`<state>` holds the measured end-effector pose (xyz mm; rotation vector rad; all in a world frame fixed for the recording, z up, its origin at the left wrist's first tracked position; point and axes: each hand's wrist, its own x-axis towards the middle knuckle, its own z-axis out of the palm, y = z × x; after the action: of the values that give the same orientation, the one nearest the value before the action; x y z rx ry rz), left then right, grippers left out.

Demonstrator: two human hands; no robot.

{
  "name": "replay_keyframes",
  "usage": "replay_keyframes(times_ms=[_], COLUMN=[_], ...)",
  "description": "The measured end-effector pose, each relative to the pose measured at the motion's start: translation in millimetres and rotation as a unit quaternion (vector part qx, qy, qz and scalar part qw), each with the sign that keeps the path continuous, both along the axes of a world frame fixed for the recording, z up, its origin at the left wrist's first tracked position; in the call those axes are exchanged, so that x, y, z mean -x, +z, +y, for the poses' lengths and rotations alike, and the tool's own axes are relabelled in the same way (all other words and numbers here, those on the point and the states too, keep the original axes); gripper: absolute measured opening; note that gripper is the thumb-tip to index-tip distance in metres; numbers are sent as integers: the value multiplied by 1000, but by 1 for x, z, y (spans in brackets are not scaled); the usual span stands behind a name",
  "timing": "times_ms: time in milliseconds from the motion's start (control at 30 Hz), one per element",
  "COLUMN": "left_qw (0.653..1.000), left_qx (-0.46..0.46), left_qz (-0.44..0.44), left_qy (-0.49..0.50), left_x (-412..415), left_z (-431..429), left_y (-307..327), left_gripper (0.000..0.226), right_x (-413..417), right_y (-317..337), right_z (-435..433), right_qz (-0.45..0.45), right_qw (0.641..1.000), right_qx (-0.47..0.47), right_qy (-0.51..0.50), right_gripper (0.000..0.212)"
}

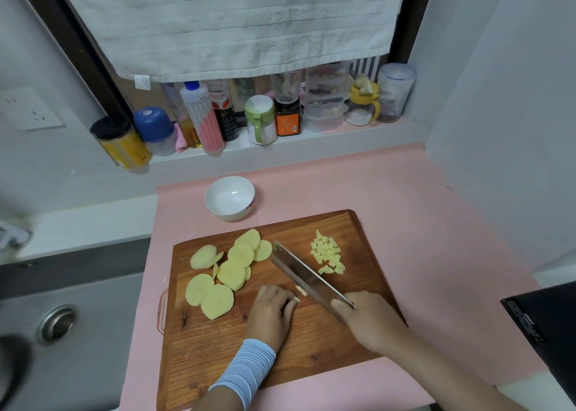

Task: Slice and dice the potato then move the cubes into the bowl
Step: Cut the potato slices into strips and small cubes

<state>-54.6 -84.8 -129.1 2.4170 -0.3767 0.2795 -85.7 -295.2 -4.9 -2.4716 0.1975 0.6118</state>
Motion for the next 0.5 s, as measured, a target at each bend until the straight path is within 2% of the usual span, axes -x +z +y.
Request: replay_keyframes(times_ms=[200,333,500], left_qw=[999,997,987], left_qx=[-3,-9,46], left_qz=[32,69,71], left_qy=[22,26,133], left_x=[-18,-29,-31], left_z=[-24,-42,-14], left_y=[5,20,29], left_gripper=[11,4,14], right_x=[-16,-19,-10], right_y=[10,16,14], right_z=[-20,-25,-20], right_qz=[-38,-47,-27], right_qw=[999,998,999], right_qx=[-6,-6,3], right_qy=[-36,-34,20], right_gripper=[42,43,45])
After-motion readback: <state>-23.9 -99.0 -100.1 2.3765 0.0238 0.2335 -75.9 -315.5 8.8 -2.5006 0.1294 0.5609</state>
